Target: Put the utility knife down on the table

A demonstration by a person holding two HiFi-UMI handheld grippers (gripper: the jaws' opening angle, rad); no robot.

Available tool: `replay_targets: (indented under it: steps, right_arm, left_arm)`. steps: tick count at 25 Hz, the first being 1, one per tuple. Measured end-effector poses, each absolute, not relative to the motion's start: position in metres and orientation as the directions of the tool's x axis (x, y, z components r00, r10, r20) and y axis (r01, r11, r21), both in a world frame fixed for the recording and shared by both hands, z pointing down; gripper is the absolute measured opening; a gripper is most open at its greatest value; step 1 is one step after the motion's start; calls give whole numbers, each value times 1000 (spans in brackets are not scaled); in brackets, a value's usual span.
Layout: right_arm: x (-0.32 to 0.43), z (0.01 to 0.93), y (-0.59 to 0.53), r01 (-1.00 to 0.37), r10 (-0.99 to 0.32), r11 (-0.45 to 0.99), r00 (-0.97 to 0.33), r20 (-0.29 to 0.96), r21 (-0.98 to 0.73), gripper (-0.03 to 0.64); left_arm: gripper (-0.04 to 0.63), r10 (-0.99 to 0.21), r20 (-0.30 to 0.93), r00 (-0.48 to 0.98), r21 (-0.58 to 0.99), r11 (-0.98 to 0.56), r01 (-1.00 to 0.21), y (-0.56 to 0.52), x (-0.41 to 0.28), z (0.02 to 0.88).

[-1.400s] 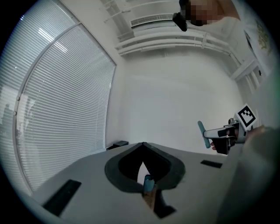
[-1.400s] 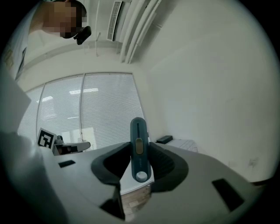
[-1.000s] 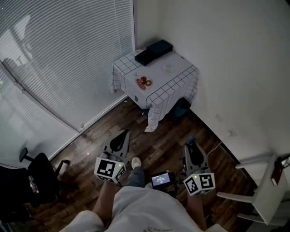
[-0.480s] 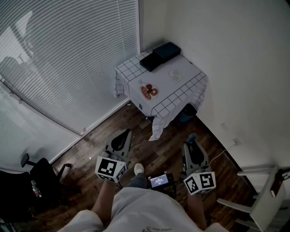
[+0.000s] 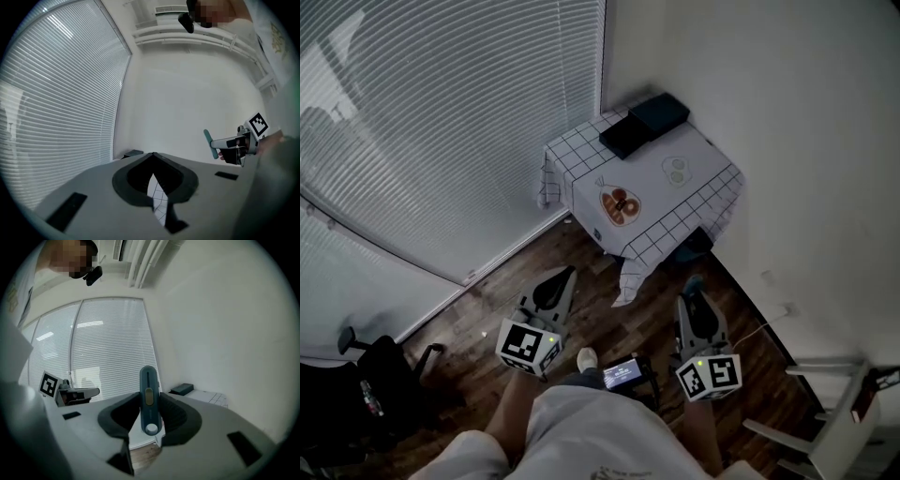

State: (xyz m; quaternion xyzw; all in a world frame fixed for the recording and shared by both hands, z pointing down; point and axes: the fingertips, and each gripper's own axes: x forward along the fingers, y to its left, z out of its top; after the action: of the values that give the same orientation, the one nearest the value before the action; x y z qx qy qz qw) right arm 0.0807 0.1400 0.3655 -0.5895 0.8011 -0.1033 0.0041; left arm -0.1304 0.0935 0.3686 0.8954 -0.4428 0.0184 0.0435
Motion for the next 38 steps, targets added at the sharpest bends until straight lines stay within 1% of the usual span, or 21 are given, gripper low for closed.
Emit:
replay_targets:
  steps: [5, 12, 16, 21, 26, 38]
  right_arm:
    - [78, 379, 120, -957, -944, 269, -285, 166, -112, 137]
    - [94, 387, 103, -968, -946, 233, -248, 210, -92, 137]
    - [99, 393, 85, -965, -938, 248, -262, 225, -88, 137]
    - [104, 400, 47, -959, -930, 266, -281, 237, -95, 137]
    - [111, 399, 6, -941, -917, 321, -337, 215, -107, 137]
    - [157, 408, -72, -923, -901, 344, -376, 216, -170, 137]
  left_arm:
    - [8, -779, 86, 621, 71, -617, -784, 67, -136, 379]
    - [8, -780, 81, 620, 67, -617, -784, 37, -136, 383]
    - [8, -810, 78, 581, 63, -577, -814, 12, -143, 385]
    - [8, -822, 74, 565, 61, -562, -825, -20, -141, 384]
    - [8, -829, 79, 553, 60, -550, -833, -55, -125, 388]
    - [8, -854, 91, 513, 28, -512, -858, -122, -95, 382]
